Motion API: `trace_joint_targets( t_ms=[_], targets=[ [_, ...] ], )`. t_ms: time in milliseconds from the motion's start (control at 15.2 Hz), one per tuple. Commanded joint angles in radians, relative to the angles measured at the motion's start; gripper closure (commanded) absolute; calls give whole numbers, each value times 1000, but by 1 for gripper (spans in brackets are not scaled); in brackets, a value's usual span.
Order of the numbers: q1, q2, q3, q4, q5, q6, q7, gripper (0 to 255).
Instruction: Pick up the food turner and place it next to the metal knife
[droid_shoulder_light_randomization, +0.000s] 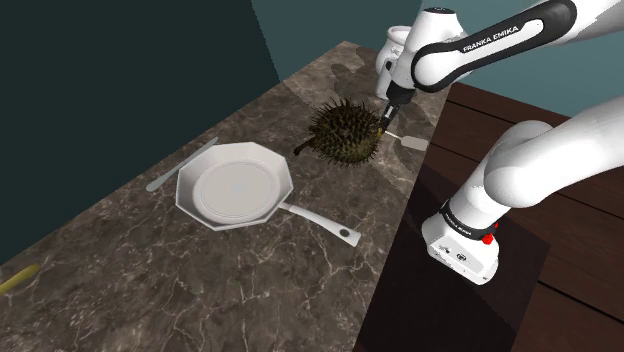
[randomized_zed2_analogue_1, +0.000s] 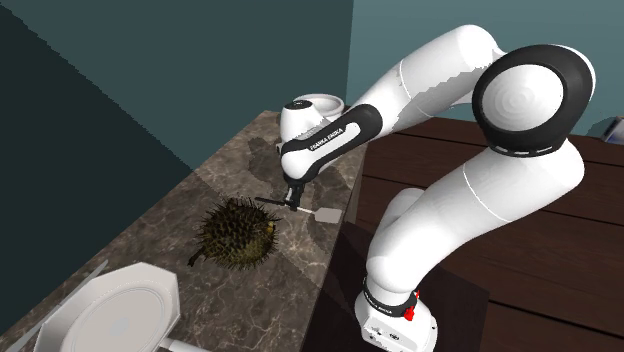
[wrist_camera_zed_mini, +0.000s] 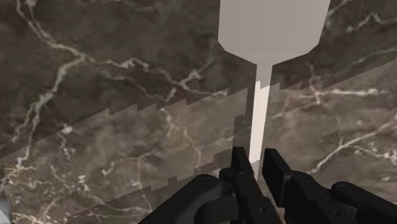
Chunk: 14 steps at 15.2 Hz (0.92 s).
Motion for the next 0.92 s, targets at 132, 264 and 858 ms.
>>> trace_joint_targets(
  t_ms=[132,264,858],
  targets=[
    [0,0,0,0,0,0,0,255],
    [0,0,0,0,0,0,0,255],
    [-2,-78,21,51,8,-129,4,255]
  ],
)
